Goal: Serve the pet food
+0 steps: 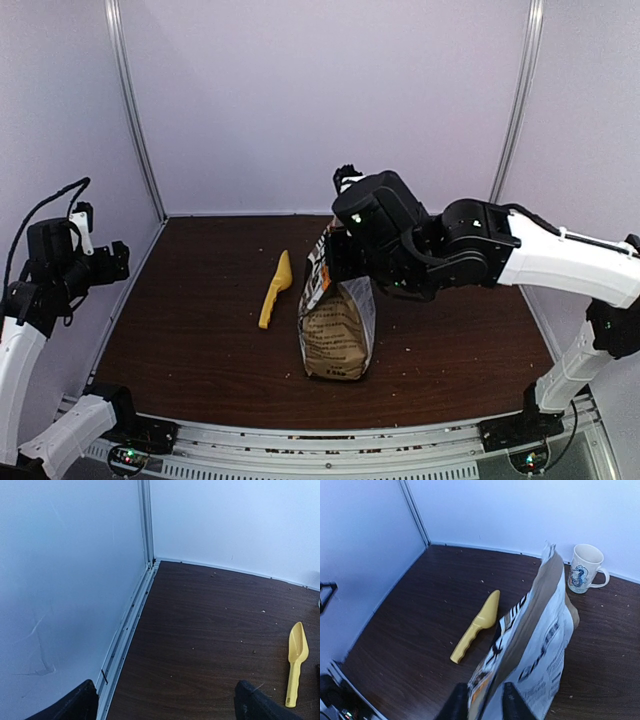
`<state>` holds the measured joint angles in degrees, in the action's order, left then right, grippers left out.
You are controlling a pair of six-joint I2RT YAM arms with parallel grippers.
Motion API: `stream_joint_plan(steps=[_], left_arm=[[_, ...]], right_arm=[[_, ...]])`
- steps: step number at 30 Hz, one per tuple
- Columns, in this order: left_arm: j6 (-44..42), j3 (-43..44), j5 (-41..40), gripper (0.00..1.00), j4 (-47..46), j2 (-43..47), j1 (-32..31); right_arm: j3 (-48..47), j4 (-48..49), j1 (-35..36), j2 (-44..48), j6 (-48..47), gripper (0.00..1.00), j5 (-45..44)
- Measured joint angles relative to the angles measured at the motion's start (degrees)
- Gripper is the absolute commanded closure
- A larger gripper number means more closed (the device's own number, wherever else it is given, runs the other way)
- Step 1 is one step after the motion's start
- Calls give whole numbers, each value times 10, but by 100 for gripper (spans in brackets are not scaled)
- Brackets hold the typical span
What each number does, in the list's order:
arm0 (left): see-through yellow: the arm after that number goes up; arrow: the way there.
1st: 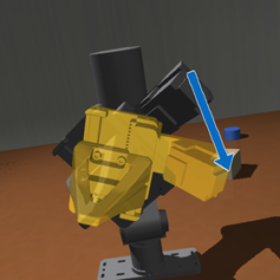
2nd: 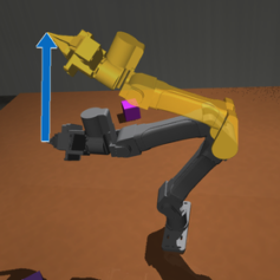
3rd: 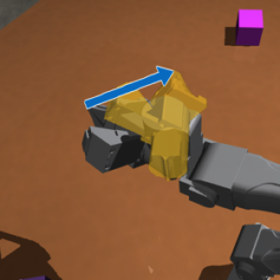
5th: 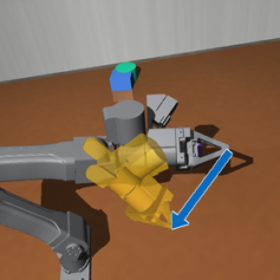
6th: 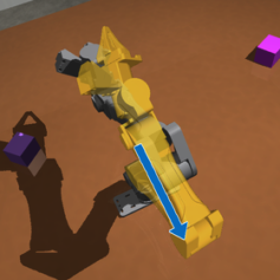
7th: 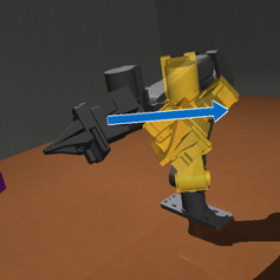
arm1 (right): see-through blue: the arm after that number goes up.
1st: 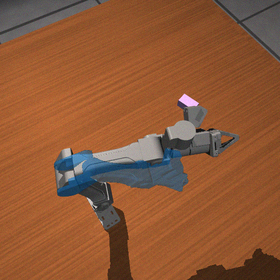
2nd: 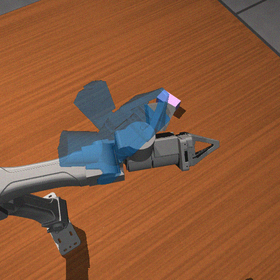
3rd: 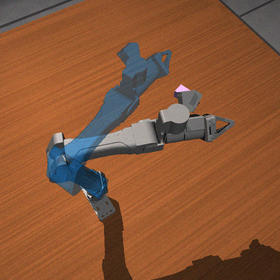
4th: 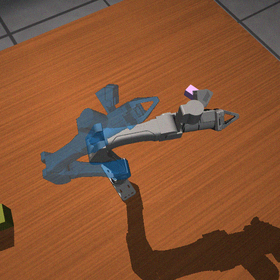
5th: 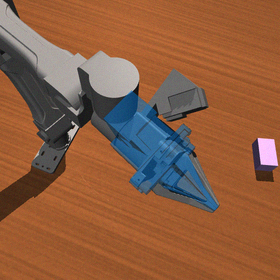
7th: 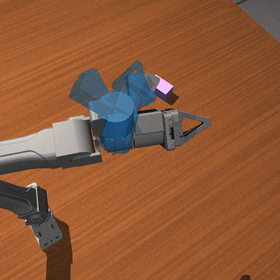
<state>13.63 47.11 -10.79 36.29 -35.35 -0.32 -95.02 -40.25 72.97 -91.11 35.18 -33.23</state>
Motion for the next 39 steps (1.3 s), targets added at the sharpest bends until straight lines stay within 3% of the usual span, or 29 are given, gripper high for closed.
stream_joint_plan(steps=[2, 4, 9, 13, 17, 21, 26, 33, 39], left_arm=[[1, 0, 2, 2, -2, -12, 0], [2, 0, 6, 2, -2, -20, 0], [2, 0, 38, 2, 0, -20, 0], [3, -7, 74, 2, -2, -4, 0], [3, -13, 72, 2, -2, 20, 0], [4, -16, 55, 2, -2, 47, 0], [8, -25, 49, 2, -2, 55, 0], [9, -28, 38, 2, -2, 57, 0], [9, -29, 32, 2, -2, 61, 0]], right_arm=[[1, 29, -1, 10, -3, 29, -7], [8, 41, -4, 39, -10, 23, -25], [56, 41, -36, 162, -22, 18, -64], [126, 24, -162, 247, -12, 15, -39], [233, 17, -337, 275, -21, 12, 61], [304, 11, -482, 228, -48, 8, 167], [324, 22, -594, 147, -87, 3, 275], [266, 31, -659, 0, -141, 3, 351], [219, 38, -694, -61, -171, 2, 364]])
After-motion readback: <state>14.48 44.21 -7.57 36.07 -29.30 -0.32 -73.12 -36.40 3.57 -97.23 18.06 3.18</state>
